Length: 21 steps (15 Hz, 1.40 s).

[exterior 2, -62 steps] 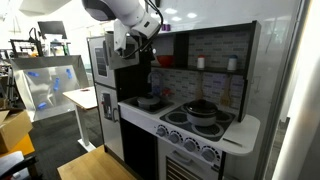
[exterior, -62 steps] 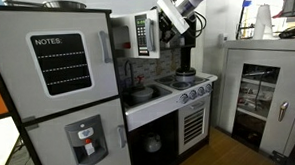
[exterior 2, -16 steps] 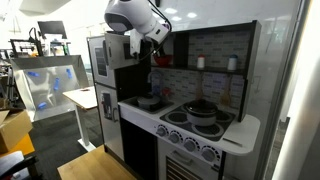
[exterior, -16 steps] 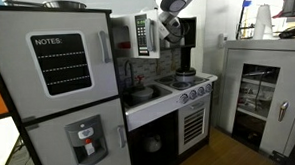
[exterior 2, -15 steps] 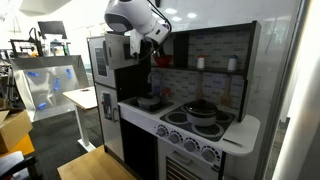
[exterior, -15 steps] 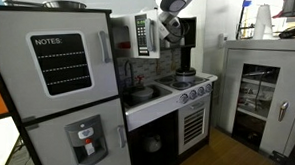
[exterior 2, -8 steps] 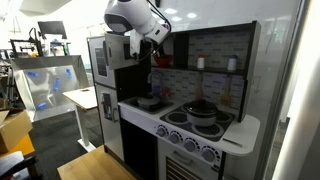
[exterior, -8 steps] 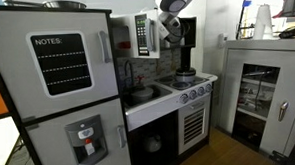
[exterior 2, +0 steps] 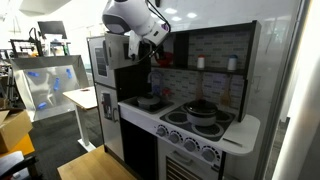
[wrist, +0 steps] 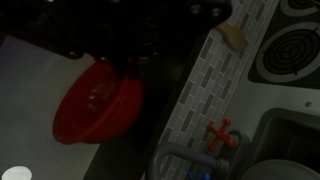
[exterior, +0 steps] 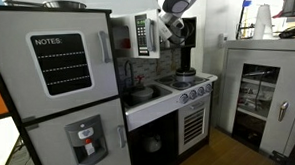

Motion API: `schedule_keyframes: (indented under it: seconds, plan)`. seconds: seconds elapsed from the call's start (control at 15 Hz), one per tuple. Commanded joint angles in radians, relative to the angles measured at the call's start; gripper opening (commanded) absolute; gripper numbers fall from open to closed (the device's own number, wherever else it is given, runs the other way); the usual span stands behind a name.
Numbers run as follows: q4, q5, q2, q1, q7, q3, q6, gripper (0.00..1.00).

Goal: Remove the orange bowl from the microwave

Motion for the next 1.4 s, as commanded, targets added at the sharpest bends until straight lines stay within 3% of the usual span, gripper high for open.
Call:
schedule_keyframes:
  seconds: [0.0, 0.73, 1.33]
  plan:
    - [-0.065, 0.017, -0.042, 0.002, 0.009, -0.001, 0.024, 0.01]
    - [-0.191, 0.048, -0.128, 0.0, 0.012, 0.001, 0.059, 0.01]
    - [-0.283, 0.243, -0.195, -0.002, -0.098, 0.001, 0.076, 0.01]
